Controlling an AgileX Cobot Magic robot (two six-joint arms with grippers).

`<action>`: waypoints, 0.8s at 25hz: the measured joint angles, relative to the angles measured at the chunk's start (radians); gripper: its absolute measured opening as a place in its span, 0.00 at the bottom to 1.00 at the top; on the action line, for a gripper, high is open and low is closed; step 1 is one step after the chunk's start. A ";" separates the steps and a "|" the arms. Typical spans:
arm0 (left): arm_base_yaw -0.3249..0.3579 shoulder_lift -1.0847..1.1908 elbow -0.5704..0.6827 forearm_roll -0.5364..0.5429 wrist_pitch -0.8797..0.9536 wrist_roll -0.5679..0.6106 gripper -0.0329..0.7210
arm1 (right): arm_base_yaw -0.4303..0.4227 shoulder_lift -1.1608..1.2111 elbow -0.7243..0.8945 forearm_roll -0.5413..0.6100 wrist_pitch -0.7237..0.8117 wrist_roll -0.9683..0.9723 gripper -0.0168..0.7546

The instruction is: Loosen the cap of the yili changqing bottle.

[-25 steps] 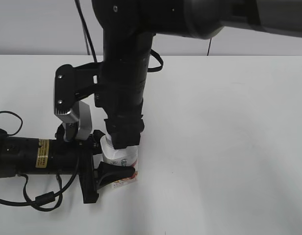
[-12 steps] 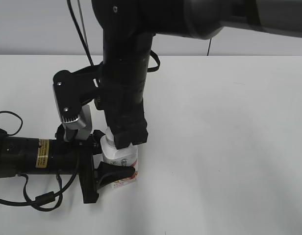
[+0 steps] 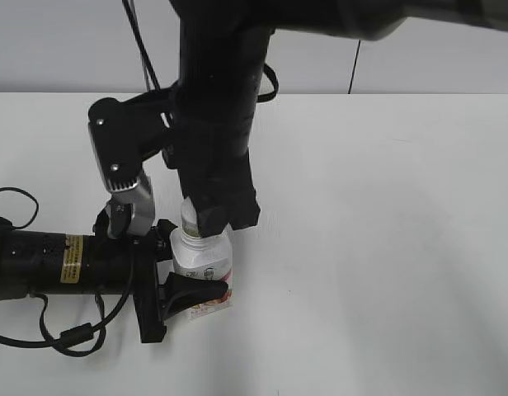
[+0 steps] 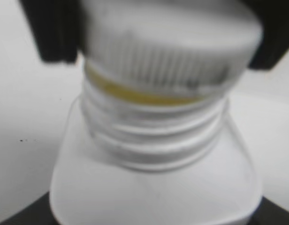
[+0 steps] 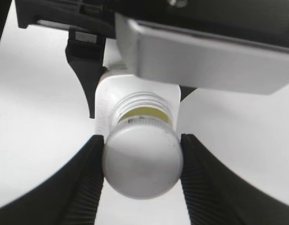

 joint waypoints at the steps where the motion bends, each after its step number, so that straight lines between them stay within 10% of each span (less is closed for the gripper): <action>1: 0.000 0.000 0.000 0.000 0.000 0.000 0.59 | 0.000 -0.010 0.000 0.000 0.005 0.000 0.53; 12: 0.000 0.000 0.000 -0.001 0.001 0.000 0.59 | -0.014 -0.024 0.000 -0.001 0.021 0.250 0.53; 20: 0.003 0.000 0.000 -0.022 0.001 -0.003 0.59 | -0.178 -0.052 0.000 0.122 0.023 0.418 0.53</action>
